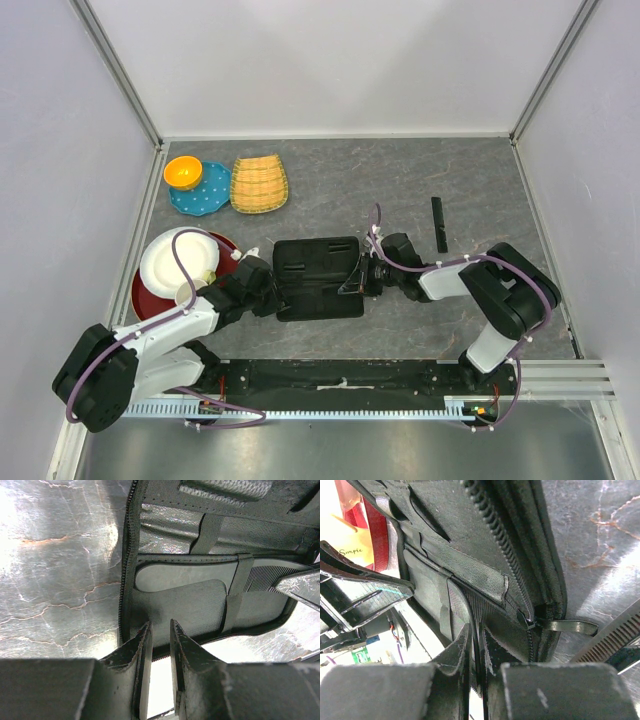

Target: Sort the hair-cutting tools

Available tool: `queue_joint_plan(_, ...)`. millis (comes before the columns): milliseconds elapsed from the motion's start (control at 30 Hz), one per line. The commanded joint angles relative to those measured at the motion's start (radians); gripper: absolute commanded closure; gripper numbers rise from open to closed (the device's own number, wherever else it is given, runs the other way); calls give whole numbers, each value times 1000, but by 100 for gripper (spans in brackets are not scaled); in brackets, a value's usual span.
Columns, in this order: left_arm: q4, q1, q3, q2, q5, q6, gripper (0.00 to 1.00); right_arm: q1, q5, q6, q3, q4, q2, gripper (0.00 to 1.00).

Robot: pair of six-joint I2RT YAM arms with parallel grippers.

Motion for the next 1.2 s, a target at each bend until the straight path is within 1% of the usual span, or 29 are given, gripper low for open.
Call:
queue_joint_plan(0,0,-4,1,25,-14,41,72,25,55,-14,2,30,34,87)
queue_joint_plan(200,0,-4,0,45,-13,39,71,43,73,-9,11,34,51,89)
queue_joint_plan(300,0,-4,-2,45,-13,37,71,43,81,-12,13,31,54,87)
queue_joint_plan(367,-1,-4,-4,49,-13,37,71,43,90,-19,14,19,54,82)
queue_joint_plan(400,-1,-4,-2,51,-13,34,71,45,95,-22,16,11,55,79)
queue_joint_plan(433,-3,-4,-2,54,-8,34,70,43,99,-28,19,2,52,71)
queue_joint_plan(500,-9,-4,1,64,-8,34,69,45,112,-28,19,-22,45,60)
queue_joint_plan(533,-14,-4,1,66,-8,34,69,43,118,-29,19,-33,33,50)
queue_joint_plan(633,-24,-2,-2,74,-7,34,69,42,144,-42,16,-91,-3,39)
queue_joint_plan(767,-27,-2,-7,81,-7,33,69,43,179,-62,-3,-165,-43,35)
queue_joint_plan(833,-32,-2,-8,88,15,31,69,43,199,-69,-13,-191,-61,35)
queue_joint_plan(1000,-34,-2,-7,89,13,24,69,42,250,-81,-35,-260,-102,35)
queue_joint_plan(1100,-38,-2,-4,85,10,21,69,23,279,-80,-41,-298,-147,34)
queue_joint_plan(1133,-40,-2,-2,83,10,21,69,17,287,-83,-40,-311,-183,34)
queue_joint_plan(1167,-47,-4,7,80,9,22,69,14,322,-88,-36,-352,-207,34)
